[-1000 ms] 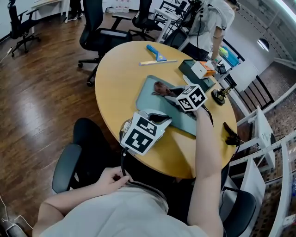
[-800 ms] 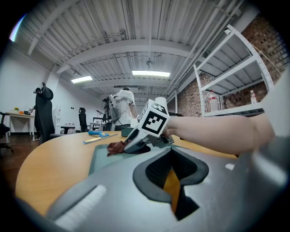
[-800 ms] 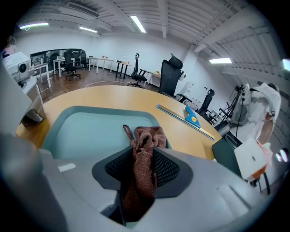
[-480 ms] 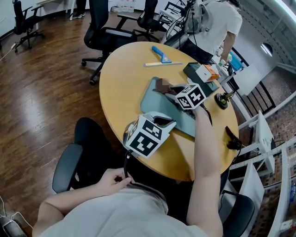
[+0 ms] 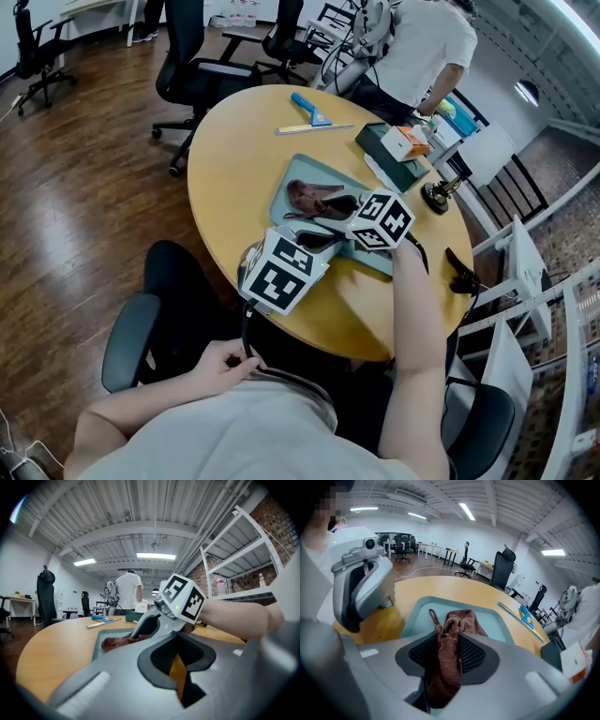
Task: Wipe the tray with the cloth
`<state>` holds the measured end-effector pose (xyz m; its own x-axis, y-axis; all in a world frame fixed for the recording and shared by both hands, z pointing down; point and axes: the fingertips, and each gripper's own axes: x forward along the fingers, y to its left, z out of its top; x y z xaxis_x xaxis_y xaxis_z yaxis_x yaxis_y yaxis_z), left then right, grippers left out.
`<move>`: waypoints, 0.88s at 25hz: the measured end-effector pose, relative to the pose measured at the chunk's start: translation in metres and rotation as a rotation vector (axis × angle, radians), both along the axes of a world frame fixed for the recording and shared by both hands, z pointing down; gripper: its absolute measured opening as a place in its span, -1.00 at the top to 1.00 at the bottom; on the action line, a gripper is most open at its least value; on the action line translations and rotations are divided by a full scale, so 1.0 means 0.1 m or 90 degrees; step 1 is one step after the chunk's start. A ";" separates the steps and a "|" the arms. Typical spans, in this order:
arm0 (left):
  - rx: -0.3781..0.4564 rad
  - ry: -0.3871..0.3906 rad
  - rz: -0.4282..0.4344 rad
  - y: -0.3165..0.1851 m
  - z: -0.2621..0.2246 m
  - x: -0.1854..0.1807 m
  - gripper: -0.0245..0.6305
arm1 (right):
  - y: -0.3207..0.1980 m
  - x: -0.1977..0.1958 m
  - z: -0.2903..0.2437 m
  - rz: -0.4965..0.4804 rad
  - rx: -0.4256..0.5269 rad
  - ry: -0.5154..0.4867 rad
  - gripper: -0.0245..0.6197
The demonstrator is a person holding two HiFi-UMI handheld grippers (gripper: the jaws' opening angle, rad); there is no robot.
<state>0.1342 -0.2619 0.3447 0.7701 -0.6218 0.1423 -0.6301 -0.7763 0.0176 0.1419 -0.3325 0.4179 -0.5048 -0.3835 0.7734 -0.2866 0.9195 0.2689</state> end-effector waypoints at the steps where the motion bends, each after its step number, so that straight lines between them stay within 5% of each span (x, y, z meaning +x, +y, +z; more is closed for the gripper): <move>1: 0.000 0.000 0.000 0.00 0.00 0.00 0.88 | 0.08 -0.03 0.00 -0.017 -0.004 -0.004 0.50; 7: -0.001 0.003 -0.002 -0.02 0.02 0.02 0.88 | 0.36 -0.17 0.00 -0.133 -0.012 -0.016 0.50; 12: -0.002 0.001 -0.007 -0.02 0.01 0.02 0.92 | 0.32 -0.24 -0.01 -0.172 -0.026 -0.039 0.50; 17: -0.003 0.000 -0.007 -0.03 0.01 0.03 0.92 | 0.04 -0.24 -0.02 -0.141 -0.026 -0.043 0.50; 22: -0.003 0.000 -0.007 -0.01 0.01 0.04 0.92 | -0.43 -0.16 0.01 -0.043 -0.010 -0.042 0.50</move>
